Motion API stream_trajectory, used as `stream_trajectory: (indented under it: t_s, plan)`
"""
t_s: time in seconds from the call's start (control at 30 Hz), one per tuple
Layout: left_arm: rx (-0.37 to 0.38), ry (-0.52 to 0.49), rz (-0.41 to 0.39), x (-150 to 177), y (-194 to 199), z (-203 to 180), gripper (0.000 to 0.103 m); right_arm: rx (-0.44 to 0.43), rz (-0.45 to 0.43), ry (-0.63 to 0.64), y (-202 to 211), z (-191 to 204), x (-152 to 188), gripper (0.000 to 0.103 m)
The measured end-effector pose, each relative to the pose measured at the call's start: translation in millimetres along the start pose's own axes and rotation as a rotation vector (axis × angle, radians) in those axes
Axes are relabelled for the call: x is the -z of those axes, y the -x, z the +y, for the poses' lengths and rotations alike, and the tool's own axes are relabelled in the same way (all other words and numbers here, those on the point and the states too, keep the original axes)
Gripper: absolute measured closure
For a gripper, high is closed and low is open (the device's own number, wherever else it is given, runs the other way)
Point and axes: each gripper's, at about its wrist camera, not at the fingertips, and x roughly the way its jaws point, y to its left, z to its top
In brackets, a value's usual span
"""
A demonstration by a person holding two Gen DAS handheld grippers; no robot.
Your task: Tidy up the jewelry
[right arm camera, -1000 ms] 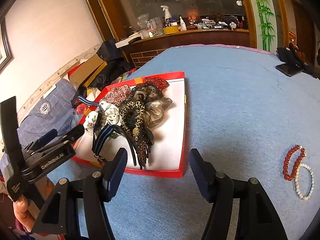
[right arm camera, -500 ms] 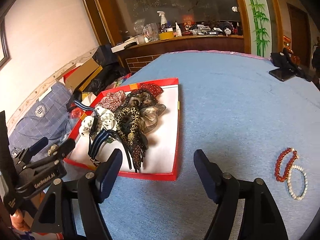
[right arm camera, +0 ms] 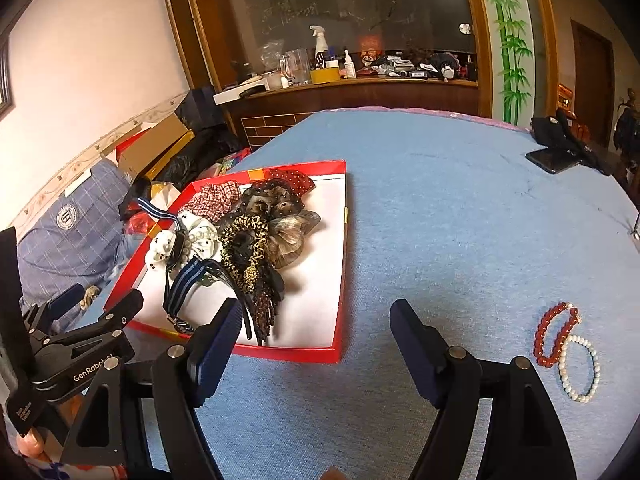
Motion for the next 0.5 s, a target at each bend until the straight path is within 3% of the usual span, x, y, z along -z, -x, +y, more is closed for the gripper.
stream_trajectory:
  t_s: [0.5]
  plan:
    - [-0.048, -0.031, -0.027, 4.6, 10.0, -0.5, 0.006, 0.058, -0.132, 0.187, 20.4, 35.6, 8.3, 0.016]
